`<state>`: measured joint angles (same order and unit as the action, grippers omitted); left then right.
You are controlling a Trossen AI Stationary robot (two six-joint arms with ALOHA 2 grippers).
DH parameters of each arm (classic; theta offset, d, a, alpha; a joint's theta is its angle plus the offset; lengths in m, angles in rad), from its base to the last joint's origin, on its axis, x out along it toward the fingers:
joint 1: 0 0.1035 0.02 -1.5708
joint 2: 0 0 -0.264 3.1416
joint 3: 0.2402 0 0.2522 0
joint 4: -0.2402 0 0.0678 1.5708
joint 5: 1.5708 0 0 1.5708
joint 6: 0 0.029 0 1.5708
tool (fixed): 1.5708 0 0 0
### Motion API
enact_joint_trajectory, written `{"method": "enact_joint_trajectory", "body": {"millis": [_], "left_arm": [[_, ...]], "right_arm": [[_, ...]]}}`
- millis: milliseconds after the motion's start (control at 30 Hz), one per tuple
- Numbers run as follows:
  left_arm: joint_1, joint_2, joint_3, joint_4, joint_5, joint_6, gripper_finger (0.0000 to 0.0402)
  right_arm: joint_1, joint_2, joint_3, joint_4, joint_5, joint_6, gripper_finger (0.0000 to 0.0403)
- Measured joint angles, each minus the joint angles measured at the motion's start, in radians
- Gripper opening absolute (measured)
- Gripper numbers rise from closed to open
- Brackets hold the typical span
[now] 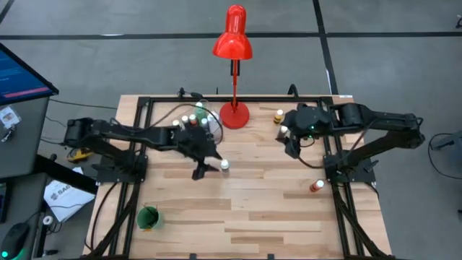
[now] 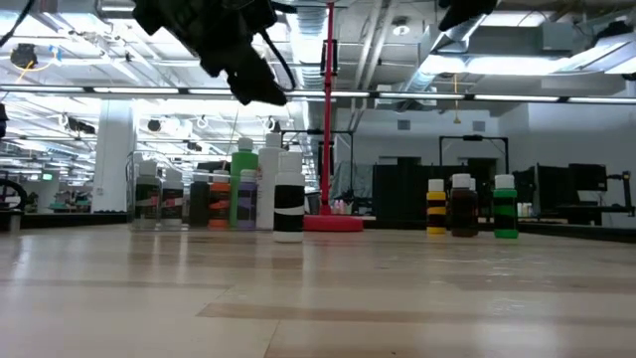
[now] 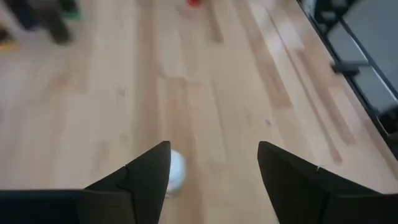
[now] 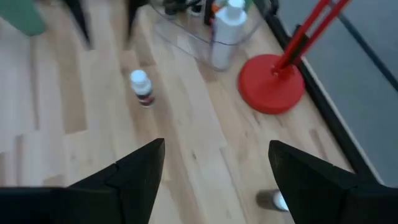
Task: Pick & Place Paint Supplies
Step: Put the white paint bottle into the transparent bin
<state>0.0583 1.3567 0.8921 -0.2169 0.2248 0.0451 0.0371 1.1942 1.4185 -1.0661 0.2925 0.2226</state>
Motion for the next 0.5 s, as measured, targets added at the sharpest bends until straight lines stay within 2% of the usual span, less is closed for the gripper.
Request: {"method": "enact_joint_trajectory", "body": {"millis": [333,500], "left_arm": [[0.007,0.081,0.000,0.023,-0.047,0.005,0.0231],[0.003,0.149,0.000,0.107,-0.053,0.009,0.0231]], "right_arm": [[0.000,0.038,0.000,-0.036,0.020,-0.009,0.0283],[0.000,0.064,0.000,-0.039,0.020,-0.012,0.0283]]}}
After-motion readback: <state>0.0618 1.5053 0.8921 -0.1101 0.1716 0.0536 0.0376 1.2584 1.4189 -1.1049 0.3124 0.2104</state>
